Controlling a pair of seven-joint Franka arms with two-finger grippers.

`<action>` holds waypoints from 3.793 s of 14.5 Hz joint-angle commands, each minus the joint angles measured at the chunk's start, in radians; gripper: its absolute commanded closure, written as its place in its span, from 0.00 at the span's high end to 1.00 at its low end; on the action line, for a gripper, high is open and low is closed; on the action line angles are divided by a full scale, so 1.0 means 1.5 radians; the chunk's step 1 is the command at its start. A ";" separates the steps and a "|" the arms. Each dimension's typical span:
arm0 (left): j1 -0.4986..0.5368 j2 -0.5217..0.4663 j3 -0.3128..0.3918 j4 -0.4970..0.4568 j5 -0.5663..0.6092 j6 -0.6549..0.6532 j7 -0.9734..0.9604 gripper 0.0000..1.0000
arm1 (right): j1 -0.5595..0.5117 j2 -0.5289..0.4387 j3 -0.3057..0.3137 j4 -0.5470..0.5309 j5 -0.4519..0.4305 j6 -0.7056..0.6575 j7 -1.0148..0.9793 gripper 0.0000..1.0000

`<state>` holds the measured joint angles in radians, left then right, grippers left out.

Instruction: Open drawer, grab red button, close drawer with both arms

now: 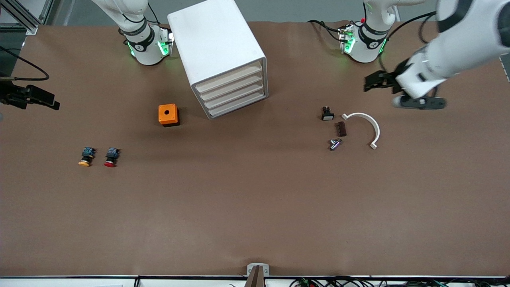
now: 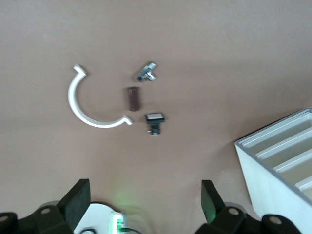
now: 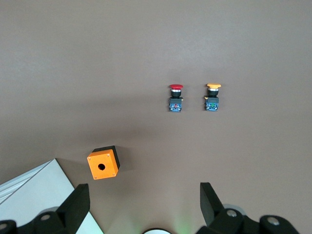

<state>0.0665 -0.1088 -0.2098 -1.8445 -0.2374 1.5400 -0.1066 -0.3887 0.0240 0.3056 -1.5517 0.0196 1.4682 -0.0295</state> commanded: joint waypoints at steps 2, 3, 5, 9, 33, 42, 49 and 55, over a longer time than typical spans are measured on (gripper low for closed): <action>0.078 -0.002 -0.006 0.063 -0.001 -0.046 0.041 1.00 | 0.169 -0.031 -0.182 0.003 0.006 -0.011 -0.010 1.00; 0.080 -0.002 -0.004 0.068 0.005 -0.046 0.041 1.00 | 0.208 -0.037 -0.231 -0.011 0.008 -0.010 -0.016 1.00; 0.098 -0.005 -0.003 0.068 0.015 -0.047 0.042 1.00 | 0.238 -0.056 -0.253 -0.028 0.008 -0.008 -0.016 1.00; 0.109 -0.019 -0.003 0.080 0.024 -0.050 0.042 1.00 | 0.240 -0.079 -0.252 -0.056 0.008 -0.003 -0.017 1.00; -0.117 0.013 0.228 0.156 0.092 -0.063 0.022 1.00 | 0.226 -0.137 -0.252 -0.108 0.007 0.025 -0.008 1.00; -0.108 0.013 0.177 0.173 0.104 -0.056 -0.078 1.00 | 0.229 -0.155 -0.251 -0.131 0.007 0.056 -0.013 1.00; -0.106 0.007 0.184 0.166 0.109 -0.074 0.007 1.00 | 0.228 -0.156 -0.252 -0.131 0.007 0.059 -0.015 1.00; -0.132 0.005 0.214 0.145 0.142 -0.077 0.038 1.00 | 0.232 -0.156 -0.251 -0.131 0.007 0.058 -0.017 1.00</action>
<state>-0.1181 -0.0966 0.1010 -1.6217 -0.0503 1.4329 -0.0632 -0.0436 -0.1838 -0.0723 -1.7240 0.0200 1.5467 -0.0481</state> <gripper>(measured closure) 0.000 0.000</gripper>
